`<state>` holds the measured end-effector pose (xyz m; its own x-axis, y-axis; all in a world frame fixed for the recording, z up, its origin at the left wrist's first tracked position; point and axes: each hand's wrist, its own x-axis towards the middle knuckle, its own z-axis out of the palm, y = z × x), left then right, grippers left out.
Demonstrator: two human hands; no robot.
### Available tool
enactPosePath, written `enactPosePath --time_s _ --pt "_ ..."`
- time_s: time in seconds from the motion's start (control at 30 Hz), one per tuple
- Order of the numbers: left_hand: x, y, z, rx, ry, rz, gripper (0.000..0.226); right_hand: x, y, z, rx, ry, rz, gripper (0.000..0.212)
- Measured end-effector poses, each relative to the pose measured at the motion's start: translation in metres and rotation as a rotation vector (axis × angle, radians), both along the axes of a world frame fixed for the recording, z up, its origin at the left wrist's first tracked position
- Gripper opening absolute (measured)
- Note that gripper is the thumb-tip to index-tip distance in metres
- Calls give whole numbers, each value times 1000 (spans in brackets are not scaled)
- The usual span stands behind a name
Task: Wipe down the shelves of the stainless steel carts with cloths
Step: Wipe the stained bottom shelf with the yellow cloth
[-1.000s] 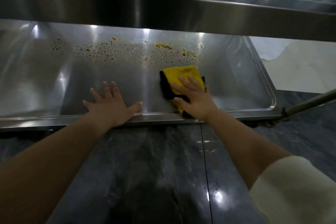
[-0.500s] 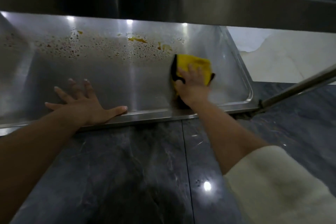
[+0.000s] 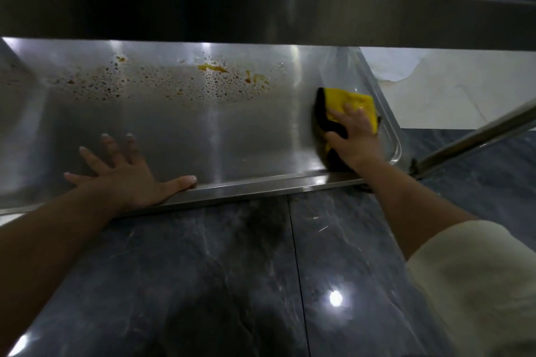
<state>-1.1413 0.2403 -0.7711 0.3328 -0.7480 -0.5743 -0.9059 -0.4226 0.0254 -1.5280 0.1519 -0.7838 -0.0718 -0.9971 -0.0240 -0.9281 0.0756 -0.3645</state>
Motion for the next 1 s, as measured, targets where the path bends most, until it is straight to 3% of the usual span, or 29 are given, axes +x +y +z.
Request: enactPosePath --time_s 0.17,0.23,0.33,0.47,0.63,0.7,0.8,0.9,1.0 --pt "-3 0 2 -25 -15 7 155 39 -13 -1 45 23 -269 54" --pt "-2 0 1 -39 -19 1 153 78 -12 0 61 27 -277 54" --pt "1 1 -1 -64 -14 -11 153 153 1 3 69 64 -67 56" --pt "7 7 -7 -111 -11 -43 154 244 33 0 60 80 423 57" --pt "56 26 -4 -210 41 -268 140 205 31 6 75 -42 716 57" --pt "84 33 3 -186 65 -364 134 176 31 3 14 -79 613 57" --pt "121 34 14 -107 35 -529 117 154 29 1 -17 -86 294 55" --pt "150 32 23 -59 -59 -650 112 181 25 5 73 -19 -10 56" --pt "175 34 28 -51 -63 -636 115 237 29 10 125 -43 -271 57"
